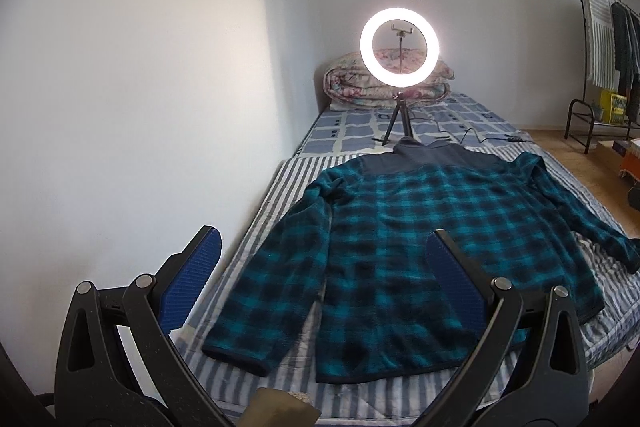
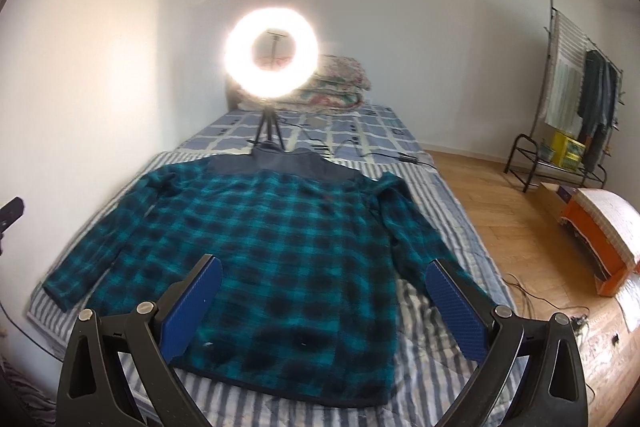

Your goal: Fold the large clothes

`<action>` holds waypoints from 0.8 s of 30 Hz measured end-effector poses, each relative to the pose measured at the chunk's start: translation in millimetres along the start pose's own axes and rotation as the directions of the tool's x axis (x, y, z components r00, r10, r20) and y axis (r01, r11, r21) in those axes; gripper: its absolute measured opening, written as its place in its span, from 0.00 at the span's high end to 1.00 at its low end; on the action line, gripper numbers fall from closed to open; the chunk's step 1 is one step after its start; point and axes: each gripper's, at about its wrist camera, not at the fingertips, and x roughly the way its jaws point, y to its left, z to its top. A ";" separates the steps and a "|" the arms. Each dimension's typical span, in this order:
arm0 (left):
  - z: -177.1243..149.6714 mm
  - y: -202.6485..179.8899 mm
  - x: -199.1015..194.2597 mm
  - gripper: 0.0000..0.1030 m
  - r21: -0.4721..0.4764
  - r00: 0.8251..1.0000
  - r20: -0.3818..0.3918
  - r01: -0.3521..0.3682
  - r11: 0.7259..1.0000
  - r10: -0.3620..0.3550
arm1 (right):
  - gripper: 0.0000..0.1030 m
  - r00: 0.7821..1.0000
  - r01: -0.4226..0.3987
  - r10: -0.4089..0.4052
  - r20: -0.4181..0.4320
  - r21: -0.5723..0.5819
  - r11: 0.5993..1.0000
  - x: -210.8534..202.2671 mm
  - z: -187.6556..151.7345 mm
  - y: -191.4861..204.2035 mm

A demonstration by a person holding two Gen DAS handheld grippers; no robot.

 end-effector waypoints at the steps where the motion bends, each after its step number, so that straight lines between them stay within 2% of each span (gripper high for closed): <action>1: 0.2 4.9 1.7 0.00 -0.004 1.000 -0.005 -0.005 1.000 0.005 | 0.00 1.000 -0.008 0.008 0.007 -0.009 1.000 -0.4 0.9 4.2; 6: 2.0 32.3 19.2 0.00 0.003 0.998 -0.060 -0.018 1.000 0.018 | 0.00 0.999 -0.033 0.035 0.036 -0.068 0.997 1.5 1.6 28.0; 9: -2.2 49.8 29.7 0.00 0.008 0.997 -0.082 0.007 1.000 -0.006 | 0.00 0.997 -0.062 0.066 0.046 -0.084 0.995 2.6 -0.3 38.3; 13: -9.5 74.4 44.6 0.01 -0.093 0.988 -0.144 0.046 0.995 -0.059 | 0.00 0.989 -0.122 0.128 0.073 -0.079 0.989 0.3 -2.4 48.5; 14: -10.9 78.4 47.5 0.04 -0.114 0.985 -0.157 0.049 0.992 -0.066 | 0.00 0.988 -0.131 0.137 0.073 -0.079 0.988 1.5 -1.5 50.5; 15: -16.1 85.2 52.3 0.05 -0.150 0.980 -0.184 0.053 0.987 -0.081 | 0.00 0.985 -0.150 0.155 0.071 -0.079 0.986 1.8 -0.8 53.8; 17: -24.1 94.3 59.9 0.14 -0.195 0.970 -0.222 0.057 0.979 -0.101 | 0.00 0.981 -0.188 0.192 0.043 -0.085 0.979 2.5 1.1 60.0; 21: -46.0 107.6 74.6 0.17 -0.270 0.947 -0.289 0.057 0.961 -0.137 | 0.01 0.958 -0.287 0.286 -0.027 -0.107 0.952 -3.8 8.6 71.0; 24: -71.5 123.8 90.9 0.21 -0.392 0.917 -0.351 0.042 0.919 -0.191 | 0.01 0.952 -0.306 0.303 -0.042 -0.141 0.941 -3.7 11.3 80.0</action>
